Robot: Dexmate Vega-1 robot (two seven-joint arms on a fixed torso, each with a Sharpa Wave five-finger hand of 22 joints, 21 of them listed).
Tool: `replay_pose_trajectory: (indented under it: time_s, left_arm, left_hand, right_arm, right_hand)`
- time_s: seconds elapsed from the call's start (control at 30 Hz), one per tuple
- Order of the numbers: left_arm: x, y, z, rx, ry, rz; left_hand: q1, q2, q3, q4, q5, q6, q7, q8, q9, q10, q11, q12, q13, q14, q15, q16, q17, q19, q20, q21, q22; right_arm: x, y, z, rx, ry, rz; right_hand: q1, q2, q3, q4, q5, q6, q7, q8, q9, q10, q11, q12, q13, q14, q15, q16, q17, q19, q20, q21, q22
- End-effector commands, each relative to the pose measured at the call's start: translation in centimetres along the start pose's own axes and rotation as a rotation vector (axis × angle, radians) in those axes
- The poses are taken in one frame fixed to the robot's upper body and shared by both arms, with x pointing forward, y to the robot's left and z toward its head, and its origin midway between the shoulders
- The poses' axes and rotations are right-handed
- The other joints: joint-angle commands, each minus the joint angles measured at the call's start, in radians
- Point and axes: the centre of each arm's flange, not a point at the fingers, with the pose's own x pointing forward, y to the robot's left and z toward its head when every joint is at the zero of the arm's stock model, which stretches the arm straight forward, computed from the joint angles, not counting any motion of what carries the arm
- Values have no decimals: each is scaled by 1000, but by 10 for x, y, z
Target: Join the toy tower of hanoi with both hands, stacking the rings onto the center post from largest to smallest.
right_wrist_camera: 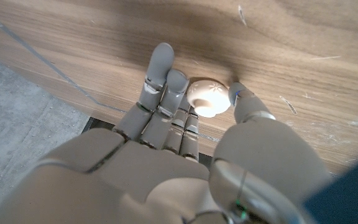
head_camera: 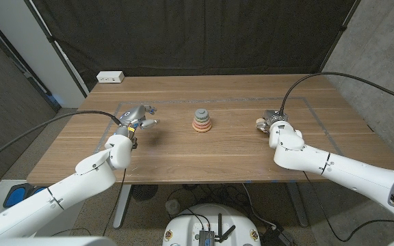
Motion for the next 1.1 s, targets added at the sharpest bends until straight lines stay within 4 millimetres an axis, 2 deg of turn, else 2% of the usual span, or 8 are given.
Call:
replay_pose_trajectory:
  time_s: [0.03,0.27,0.47,0.5,0.67,0.77,1.1]
  left_arm:
    - [-1,-2,1,-3,-1,-8]
    - [-4,0,2,-2,0,-2]
    - [-5,0,2,0,0,0]
    - [-6,1,3,0,-1,-1]
    - [-7,1,4,0,-3,2]
    - [-7,1,4,0,-5,3]
    - [-8,2,6,2,-10,5]
  left_hand:
    - [-8,7,10,1,6,10,0,1,6,7,2,1,1,-4,-36,0,1,3,-119,-3,4]
    - [-9,9,14,2,7,10,0,0,7,7,1,1,3,-2,-36,2,4,3,-119,-3,4]
    - [-10,11,18,1,8,13,2,1,8,11,3,2,4,-2,-36,3,6,3,-119,-3,4]
    - [-10,11,19,1,8,14,2,1,8,12,3,2,4,-1,-36,5,8,3,-119,-2,4]
    - [-12,12,23,1,9,16,1,1,9,16,1,3,5,-5,-36,3,8,2,-119,-2,5]
    - [-13,13,25,1,10,17,1,0,9,16,0,1,5,0,-36,7,12,2,-119,-2,5]
    - [-17,13,33,0,11,22,0,0,11,19,2,0,6,-5,-36,2,6,2,-119,-1,5]
  right_arm:
    - [0,5,-1,-12,4,8]
    - [1,5,-1,-4,-6,-11]
    - [-1,2,-1,26,-23,-35]
    - [-1,1,-2,40,-31,-34]
    - [-1,-2,-3,54,-30,-27]
    - [-2,-3,-4,57,-36,-31]
    - [-10,-12,-6,66,-47,-60]
  right_hand:
    - [48,17,12,-13,6,52,-21,22,1,52,-22,19,10,41,-69,33,33,34,-107,12,6]
    - [108,31,28,-17,17,93,-49,35,1,121,-59,35,23,80,-69,69,66,74,-109,28,9]
    - [139,39,34,-16,19,138,-56,53,2,172,-64,42,28,121,-69,103,83,112,-111,38,13]
    - [154,48,40,-16,20,151,-56,58,2,182,-68,39,27,141,-69,121,90,130,-112,43,17]
    - [181,58,49,-16,18,172,-57,66,2,211,-63,37,23,166,-69,145,90,162,-113,48,24]
    - [188,59,50,-16,15,179,-46,69,2,220,-59,36,22,170,-69,148,88,169,-113,46,24]
    - [198,59,53,-13,10,186,-57,71,1,229,-65,34,30,179,-68,160,90,180,-112,44,27]
